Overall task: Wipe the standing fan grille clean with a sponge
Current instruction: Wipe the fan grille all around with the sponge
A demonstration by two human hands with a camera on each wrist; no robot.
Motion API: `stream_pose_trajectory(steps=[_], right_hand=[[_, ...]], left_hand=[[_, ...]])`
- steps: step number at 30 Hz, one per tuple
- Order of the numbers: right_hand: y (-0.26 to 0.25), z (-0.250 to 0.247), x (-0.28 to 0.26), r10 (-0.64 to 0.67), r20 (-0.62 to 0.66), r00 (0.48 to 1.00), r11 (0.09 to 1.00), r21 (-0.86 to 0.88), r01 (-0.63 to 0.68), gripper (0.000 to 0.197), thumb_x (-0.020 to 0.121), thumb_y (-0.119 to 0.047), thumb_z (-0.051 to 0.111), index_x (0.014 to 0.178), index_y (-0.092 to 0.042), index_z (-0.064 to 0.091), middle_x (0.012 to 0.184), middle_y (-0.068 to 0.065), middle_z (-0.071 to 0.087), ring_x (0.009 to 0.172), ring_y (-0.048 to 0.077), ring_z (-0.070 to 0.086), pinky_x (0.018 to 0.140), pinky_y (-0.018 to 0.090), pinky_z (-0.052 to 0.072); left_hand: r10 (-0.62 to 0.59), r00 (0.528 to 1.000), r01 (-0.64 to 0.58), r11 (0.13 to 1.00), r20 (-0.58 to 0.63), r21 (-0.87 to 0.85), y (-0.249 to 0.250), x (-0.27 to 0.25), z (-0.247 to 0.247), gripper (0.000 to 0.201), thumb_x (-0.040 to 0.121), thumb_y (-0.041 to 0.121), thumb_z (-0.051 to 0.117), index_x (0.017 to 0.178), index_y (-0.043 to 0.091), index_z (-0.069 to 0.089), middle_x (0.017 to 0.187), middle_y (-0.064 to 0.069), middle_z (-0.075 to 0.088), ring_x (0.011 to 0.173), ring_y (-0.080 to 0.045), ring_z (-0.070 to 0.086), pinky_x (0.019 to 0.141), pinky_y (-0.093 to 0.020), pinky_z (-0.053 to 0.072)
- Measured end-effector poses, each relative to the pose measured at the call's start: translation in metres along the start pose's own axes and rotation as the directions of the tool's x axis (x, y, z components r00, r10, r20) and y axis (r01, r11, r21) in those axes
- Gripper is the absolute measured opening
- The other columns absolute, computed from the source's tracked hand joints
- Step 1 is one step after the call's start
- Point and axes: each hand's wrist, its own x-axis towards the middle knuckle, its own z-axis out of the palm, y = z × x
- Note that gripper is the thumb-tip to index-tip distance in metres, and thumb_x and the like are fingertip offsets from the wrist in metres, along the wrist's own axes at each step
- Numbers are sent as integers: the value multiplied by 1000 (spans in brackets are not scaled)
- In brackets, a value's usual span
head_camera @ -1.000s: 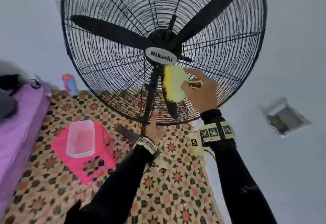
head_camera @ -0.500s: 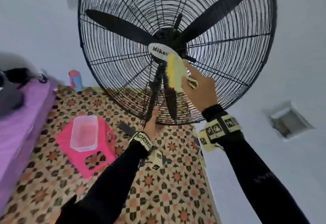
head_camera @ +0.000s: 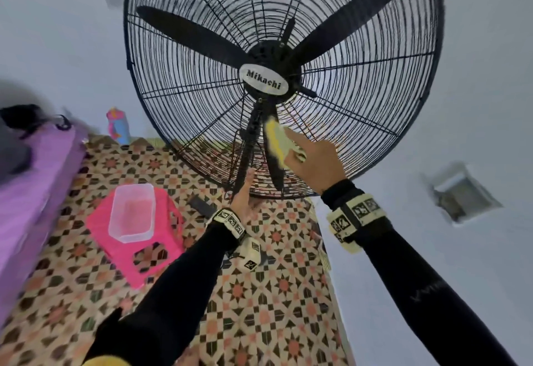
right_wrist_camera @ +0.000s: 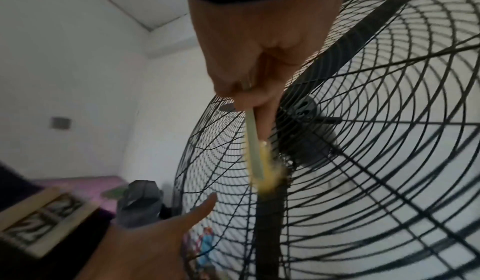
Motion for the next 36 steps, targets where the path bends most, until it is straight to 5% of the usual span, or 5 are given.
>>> stream_pose_trajectory(steps=[12, 20, 28, 33, 36], right_hand=[[8, 35, -59, 54, 130, 990, 998, 29, -58, 52, 94, -19, 66, 145, -15, 55, 58, -5, 51, 40, -3, 28, 44, 19, 30], [1, 37, -55, 65, 64, 996, 998, 4, -65, 53, 99, -19, 58, 151, -12, 46, 57, 1, 48, 42, 15, 37, 46, 23, 32], [-24, 43, -54, -31, 55, 998, 991, -128, 38, 57, 97, -20, 54, 146, 7, 43, 54, -8, 32, 37, 4, 15, 40, 12, 2], [-17, 77, -98, 80, 301, 950, 974, -224, -11, 66, 98, -21, 62, 151, 6, 34, 59, 5, 55, 43, 21, 48, 40, 31, 47], [-21, 72, -95, 127, 239, 963, 991, -81, -111, 62, 101, -21, 50, 155, 1, 27, 59, 0, 50, 41, 13, 37, 36, 27, 39]], left_hand=[[35, 998, -30, 996, 51, -90, -5, 10, 0, 114, 52, 83, 86, 137, 12, 61, 131, -14, 71, 124, -31, 66, 115, -45, 46], [54, 992, -46, 996, 115, -71, 2, 0, 1, 78, 77, 71, 72, 126, 11, 66, 121, -13, 75, 120, -28, 68, 116, -43, 45], [85, 984, -80, 996, 158, -37, -3, 0, 1, 75, 85, 77, 64, 127, 15, 69, 124, -11, 75, 123, -28, 65, 120, -47, 40], [68, 991, -67, 998, 118, -17, -3, 5, -2, 87, 73, 81, 74, 128, 13, 67, 122, -10, 76, 123, -31, 67, 117, -46, 43], [58, 994, -57, 998, 92, -6, -4, 8, -2, 105, 67, 87, 74, 143, 16, 58, 134, -14, 68, 123, -30, 66, 118, -46, 43]])
